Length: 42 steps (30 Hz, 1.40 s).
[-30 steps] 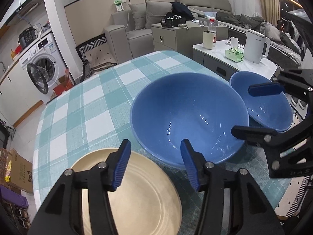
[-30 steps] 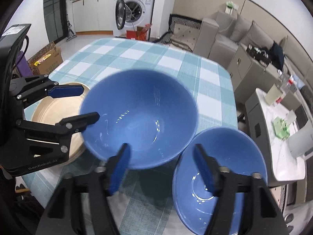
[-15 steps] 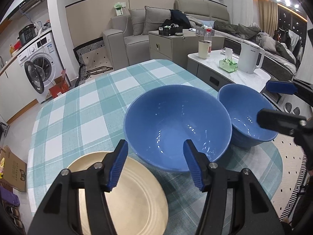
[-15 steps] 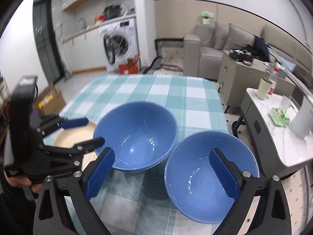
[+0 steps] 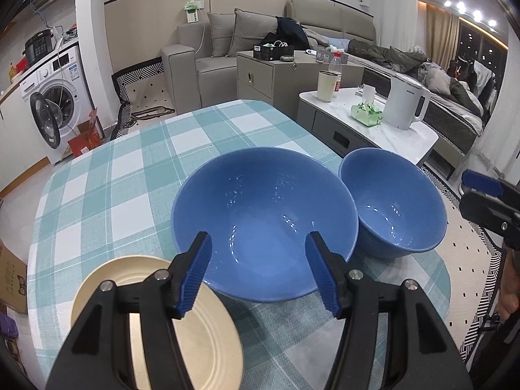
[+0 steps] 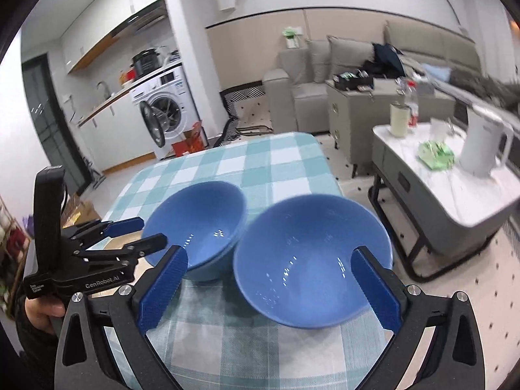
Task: Organize plates and bowls
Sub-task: 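Move both open grippers to the rim of the remaining blue bowl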
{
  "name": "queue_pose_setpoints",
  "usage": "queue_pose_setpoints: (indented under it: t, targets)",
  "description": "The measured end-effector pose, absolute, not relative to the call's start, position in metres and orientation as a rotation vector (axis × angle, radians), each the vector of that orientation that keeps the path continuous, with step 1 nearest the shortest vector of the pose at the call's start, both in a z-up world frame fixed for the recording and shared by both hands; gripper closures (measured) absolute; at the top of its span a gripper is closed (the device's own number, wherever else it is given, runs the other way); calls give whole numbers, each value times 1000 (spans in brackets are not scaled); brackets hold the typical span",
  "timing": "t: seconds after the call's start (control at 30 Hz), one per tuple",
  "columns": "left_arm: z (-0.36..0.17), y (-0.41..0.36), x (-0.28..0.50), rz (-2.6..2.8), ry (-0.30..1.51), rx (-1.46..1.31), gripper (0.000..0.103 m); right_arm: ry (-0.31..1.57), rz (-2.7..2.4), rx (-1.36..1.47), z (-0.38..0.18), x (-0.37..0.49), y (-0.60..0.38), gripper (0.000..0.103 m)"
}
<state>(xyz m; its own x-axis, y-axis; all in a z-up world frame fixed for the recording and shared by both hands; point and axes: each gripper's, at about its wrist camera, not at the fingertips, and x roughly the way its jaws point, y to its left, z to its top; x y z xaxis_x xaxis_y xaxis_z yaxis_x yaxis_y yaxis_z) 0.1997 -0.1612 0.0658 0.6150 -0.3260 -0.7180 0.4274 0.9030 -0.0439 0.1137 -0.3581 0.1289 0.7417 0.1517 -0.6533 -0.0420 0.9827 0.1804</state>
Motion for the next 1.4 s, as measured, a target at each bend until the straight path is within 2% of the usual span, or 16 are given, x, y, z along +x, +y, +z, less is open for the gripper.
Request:
queue_pose_setpoints:
  t: [0.23, 0.27, 0.3, 0.37, 0.4, 0.83, 1.4]
  targets:
    - [66, -163, 201, -429, 789, 97, 42, 754, 87, 182, 122, 111, -374, 1]
    - [65, -162, 202, -425, 788, 92, 37, 757, 89, 182, 122, 110, -374, 1]
    - [65, -161, 202, -417, 786, 88, 23, 759, 94, 181, 121, 110, -375, 1]
    - [68, -158, 199, -396, 737, 70, 10, 766, 106, 179, 118, 111, -376, 1]
    - [69, -157, 198, -389, 722, 71, 8, 768, 113, 179, 117, 111, -376, 1]
    - [75, -165, 192, -429, 710, 110, 7, 811, 92, 191, 104, 118, -388, 1]
    - [76, -218, 188, -534, 720, 191, 7, 856, 35, 258, 87, 124, -418, 1]
